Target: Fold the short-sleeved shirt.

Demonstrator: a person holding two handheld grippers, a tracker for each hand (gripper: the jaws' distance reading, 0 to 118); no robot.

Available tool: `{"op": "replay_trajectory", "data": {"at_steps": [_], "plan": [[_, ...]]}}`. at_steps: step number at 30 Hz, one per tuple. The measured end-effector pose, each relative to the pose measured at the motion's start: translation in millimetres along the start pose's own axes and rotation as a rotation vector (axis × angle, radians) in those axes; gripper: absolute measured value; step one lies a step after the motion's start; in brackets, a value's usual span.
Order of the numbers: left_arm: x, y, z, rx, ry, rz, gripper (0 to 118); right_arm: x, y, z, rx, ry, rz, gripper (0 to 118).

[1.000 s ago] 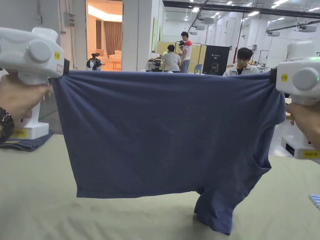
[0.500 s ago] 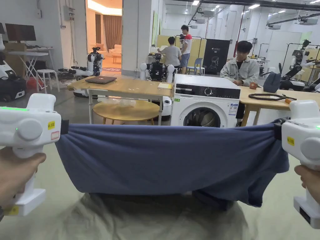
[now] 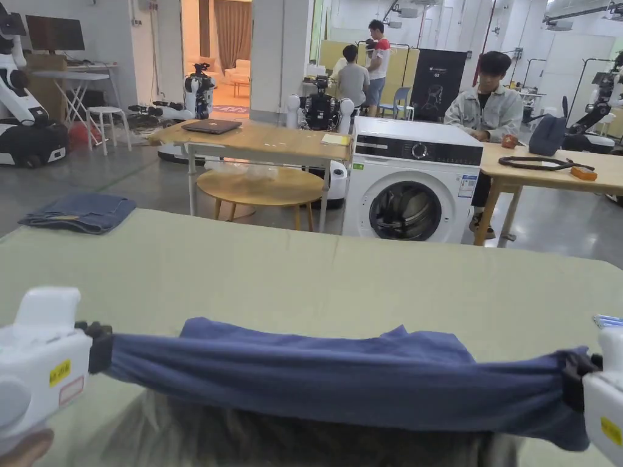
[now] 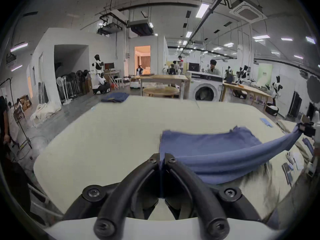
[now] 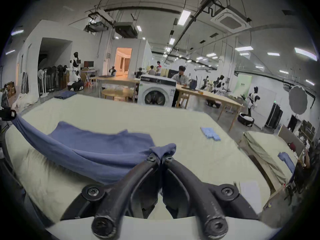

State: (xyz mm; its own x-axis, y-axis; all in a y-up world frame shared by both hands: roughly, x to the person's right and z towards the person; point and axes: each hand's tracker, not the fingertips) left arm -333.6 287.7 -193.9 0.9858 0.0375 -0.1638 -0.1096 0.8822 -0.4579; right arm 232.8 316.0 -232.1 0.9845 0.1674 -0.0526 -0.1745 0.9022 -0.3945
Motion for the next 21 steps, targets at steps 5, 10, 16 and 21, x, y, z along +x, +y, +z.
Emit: {"op": "replay_trajectory", "data": {"at_steps": [5, 10, 16, 21], "plan": [[6, -73, 4, -0.142, 0.011, -0.033, 0, -5, -70, 15, -0.116, 0.002, 0.007, 1], [2, -129, -9, -0.29, 0.014, -0.021, 0, -13, -128, 13, -0.253, 0.045, -0.003, 1], [3, -163, -27, -0.377, 0.026, -0.043, 0, -11, -182, -14, -0.441, 0.065, -0.005, 1], [15, -174, -35, -0.427, 0.047, -0.115, 2, -11, -193, -33, -0.512, 0.067, 0.005, 12]]}}
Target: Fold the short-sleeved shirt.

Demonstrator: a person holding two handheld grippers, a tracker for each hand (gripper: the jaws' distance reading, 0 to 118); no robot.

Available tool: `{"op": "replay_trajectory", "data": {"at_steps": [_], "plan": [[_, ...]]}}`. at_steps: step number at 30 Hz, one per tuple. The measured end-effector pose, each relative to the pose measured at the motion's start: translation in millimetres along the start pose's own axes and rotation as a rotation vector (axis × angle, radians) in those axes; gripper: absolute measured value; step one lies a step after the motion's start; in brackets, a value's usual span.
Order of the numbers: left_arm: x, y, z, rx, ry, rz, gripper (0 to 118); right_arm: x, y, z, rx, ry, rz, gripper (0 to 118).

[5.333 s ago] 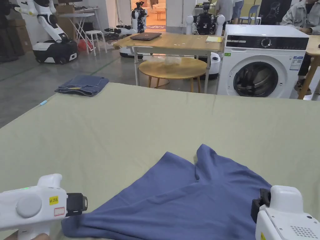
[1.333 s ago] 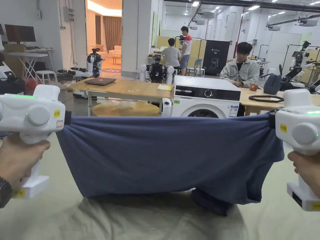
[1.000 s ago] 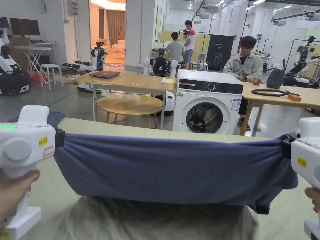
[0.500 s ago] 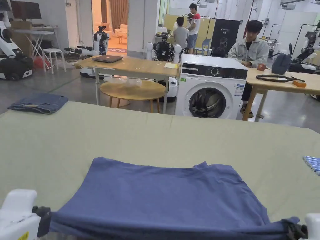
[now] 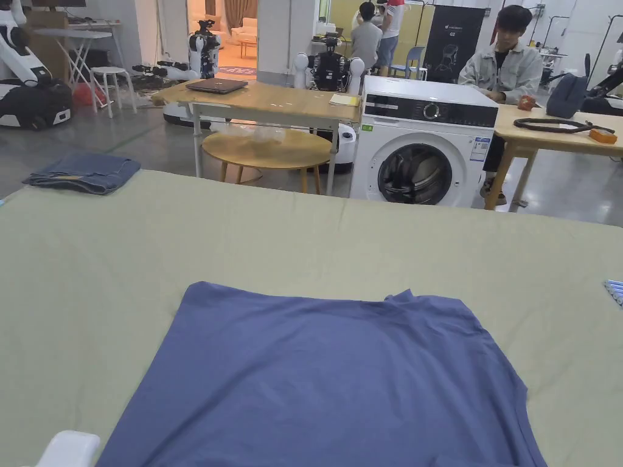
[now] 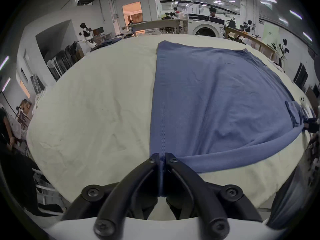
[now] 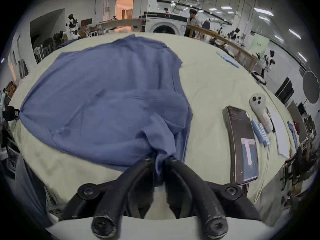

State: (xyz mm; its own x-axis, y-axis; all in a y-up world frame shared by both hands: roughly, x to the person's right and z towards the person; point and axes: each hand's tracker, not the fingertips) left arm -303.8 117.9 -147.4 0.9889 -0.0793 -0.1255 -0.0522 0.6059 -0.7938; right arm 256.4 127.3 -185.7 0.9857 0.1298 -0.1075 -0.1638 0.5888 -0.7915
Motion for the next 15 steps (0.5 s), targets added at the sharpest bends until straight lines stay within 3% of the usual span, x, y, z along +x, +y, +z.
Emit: {"op": "replay_trajectory", "data": {"at_steps": [1, 4, 5, 9, 15], "plan": [[2, -1, 1, 0.007, 0.005, -0.012, 4, 0, 2, 0, -0.007, -0.002, 0.003, 19], [0, 4, 6, 0.012, 0.028, 0.001, 29, -3, 9, 9, 0.015, -0.043, 0.007, 63], [-3, 7, 10, 0.004, 0.014, 0.036, 38, -3, 13, 13, 0.027, -0.042, 0.007, 70], [-4, 22, 38, 0.093, -0.115, 0.155, 45, -10, 36, 31, 0.127, -0.005, -0.047, 70], [18, 49, 51, 0.317, -0.14, 0.142, 45, -42, 61, 41, 0.35, 0.05, -0.147, 70]]}}
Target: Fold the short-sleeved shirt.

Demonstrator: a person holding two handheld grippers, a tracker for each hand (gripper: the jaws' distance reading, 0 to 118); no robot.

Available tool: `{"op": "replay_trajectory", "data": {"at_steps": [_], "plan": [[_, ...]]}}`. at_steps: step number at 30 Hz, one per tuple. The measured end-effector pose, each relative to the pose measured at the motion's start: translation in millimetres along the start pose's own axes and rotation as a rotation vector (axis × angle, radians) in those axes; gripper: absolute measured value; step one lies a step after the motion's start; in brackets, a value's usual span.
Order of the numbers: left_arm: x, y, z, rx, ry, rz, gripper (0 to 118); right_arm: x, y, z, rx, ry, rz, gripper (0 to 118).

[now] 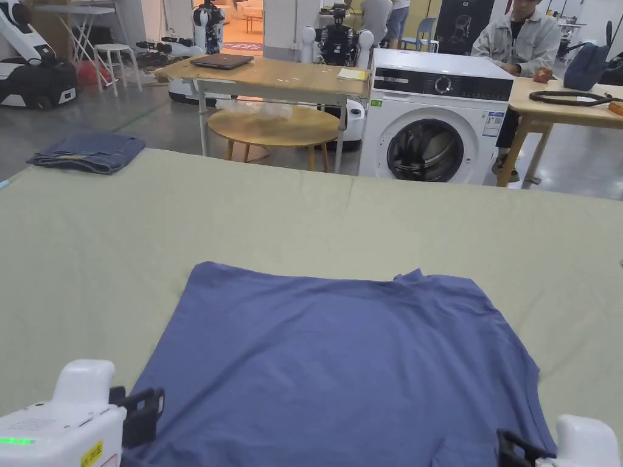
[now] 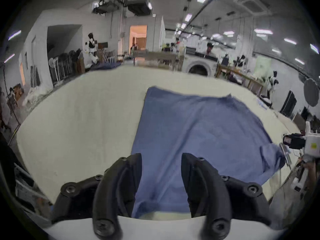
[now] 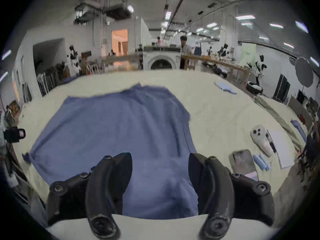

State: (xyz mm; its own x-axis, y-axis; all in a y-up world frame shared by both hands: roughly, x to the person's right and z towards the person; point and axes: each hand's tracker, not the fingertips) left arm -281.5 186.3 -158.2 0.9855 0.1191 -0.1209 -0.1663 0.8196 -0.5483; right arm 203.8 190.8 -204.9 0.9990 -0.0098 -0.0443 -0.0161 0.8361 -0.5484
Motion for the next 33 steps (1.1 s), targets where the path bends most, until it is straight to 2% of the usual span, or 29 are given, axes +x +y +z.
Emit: {"op": "replay_trajectory", "data": {"at_steps": [3, 4, 5, 7, 8, 9, 14, 19, 24, 25, 26, 27, 28, 29, 33], "plan": [[27, 14, 10, 0.12, 0.031, -0.019, 45, -24, 6, 9, 0.143, 0.003, -0.014, 66], [34, 17, 12, 0.148, 0.043, -0.039, 45, -31, 9, 12, 0.177, -0.005, -0.009, 59], [41, 20, 13, 0.175, 0.048, -0.063, 44, -38, 11, 15, 0.21, 0.013, -0.005, 44], [51, 21, 13, 0.214, 0.067, -0.1, 29, -49, 14, 20, 0.253, 0.036, 0.0, 14], [57, 22, 15, 0.234, 0.081, -0.117, 13, -54, 16, 23, 0.276, 0.037, 0.001, 6], [63, 23, 17, 0.245, 0.087, -0.125, 5, -60, 18, 24, 0.28, 0.036, 0.013, 3], [70, 30, 30, 0.211, 0.086, -0.122, 0, -70, 22, 26, 0.29, 0.04, 0.028, 0], [25, 20, 18, 0.015, 0.052, -0.049, 0, -67, 20, 20, 0.257, 0.041, 0.036, 0], [-35, 7, 1, -0.185, 0.082, 0.04, 0, -60, 12, 11, 0.213, 0.04, 0.048, 0], [-44, 6, -3, -0.221, 0.077, 0.069, 9, -59, 12, 9, 0.204, 0.04, 0.048, 0], [-55, 5, -7, -0.261, 0.07, 0.101, 37, -58, 10, 7, 0.195, 0.038, 0.048, 0], [-55, 6, -3, -0.286, 0.068, 0.124, 52, -57, 9, 5, 0.187, 0.04, 0.048, 0], [-62, 4, -7, -0.301, 0.066, 0.142, 50, -56, 7, 4, 0.179, 0.039, 0.05, 0], [-67, 2, -11, -0.331, 0.082, 0.155, 59, -56, 7, 2, 0.17, 0.038, 0.054, 0], [-66, -13, -28, -0.435, 0.176, 0.174, 68, -54, 2, 0, 0.144, 0.039, 0.061, 0]]}}
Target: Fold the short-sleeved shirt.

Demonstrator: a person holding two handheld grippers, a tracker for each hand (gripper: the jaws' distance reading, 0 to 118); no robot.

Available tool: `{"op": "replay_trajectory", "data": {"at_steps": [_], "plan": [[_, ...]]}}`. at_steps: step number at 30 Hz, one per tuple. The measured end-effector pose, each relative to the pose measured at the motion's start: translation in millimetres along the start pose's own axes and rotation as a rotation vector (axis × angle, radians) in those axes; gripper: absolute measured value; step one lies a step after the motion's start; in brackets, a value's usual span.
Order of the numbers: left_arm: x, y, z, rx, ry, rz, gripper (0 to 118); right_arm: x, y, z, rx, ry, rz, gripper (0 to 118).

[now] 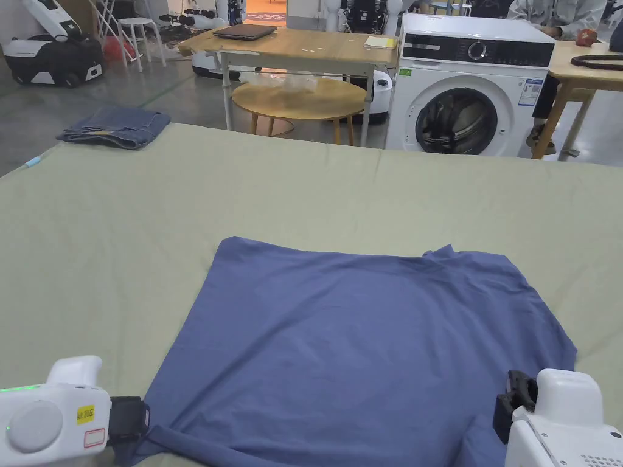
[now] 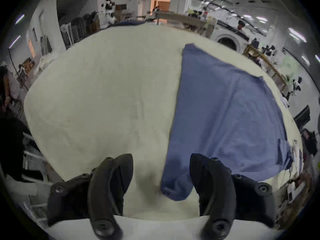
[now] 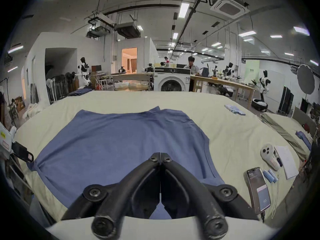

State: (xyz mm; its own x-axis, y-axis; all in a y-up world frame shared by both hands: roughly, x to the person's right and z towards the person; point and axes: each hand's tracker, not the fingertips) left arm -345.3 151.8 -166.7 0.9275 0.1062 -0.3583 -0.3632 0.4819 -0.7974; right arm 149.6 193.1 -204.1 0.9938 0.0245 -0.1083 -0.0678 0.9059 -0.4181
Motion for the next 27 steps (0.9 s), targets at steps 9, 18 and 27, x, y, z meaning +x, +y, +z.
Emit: {"op": "replay_trajectory", "data": {"at_steps": [9, 18, 27], "plan": [[35, -22, -16, -0.021, 0.121, -0.18, 51, 14, -11, 1, -0.057, -0.017, 0.001, 0], [36, -22, -7, -0.009, 0.024, -0.193, 1, 68, -15, 4, -0.224, -0.052, -0.056, 26], [21, -21, -2, 0.0, -0.036, -0.159, 0, 118, -58, -14, -0.56, -0.01, -0.042, 71]]}}
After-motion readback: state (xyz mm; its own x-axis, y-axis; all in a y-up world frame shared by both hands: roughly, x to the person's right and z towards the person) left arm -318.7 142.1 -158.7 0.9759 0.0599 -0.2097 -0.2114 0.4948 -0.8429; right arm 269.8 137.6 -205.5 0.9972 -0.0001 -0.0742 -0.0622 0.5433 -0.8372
